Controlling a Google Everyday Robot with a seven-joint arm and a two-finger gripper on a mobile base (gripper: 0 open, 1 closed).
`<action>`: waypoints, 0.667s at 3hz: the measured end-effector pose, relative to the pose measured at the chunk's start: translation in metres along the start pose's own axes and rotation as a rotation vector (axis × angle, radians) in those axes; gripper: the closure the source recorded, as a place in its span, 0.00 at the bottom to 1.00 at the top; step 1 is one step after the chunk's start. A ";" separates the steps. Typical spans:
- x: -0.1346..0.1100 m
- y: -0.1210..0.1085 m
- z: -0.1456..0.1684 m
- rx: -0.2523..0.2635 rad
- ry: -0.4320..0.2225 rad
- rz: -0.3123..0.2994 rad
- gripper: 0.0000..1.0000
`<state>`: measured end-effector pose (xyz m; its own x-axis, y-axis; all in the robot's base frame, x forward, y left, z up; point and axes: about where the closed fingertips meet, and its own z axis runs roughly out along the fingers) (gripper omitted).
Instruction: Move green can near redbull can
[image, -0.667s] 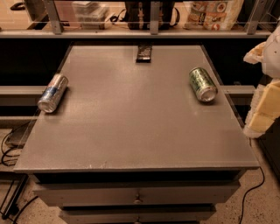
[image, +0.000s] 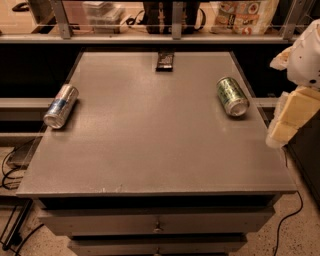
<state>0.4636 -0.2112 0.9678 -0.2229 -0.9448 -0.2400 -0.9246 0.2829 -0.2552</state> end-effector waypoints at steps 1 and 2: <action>-0.005 -0.026 0.022 0.017 -0.015 0.034 0.00; -0.008 -0.056 0.039 0.041 -0.031 0.070 0.00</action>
Offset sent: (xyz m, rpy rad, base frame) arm 0.1079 -0.0070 -0.0283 0.0675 -0.0603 -0.1126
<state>0.5292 -0.2130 0.9478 -0.2764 -0.9170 -0.2875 -0.8935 0.3554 -0.2747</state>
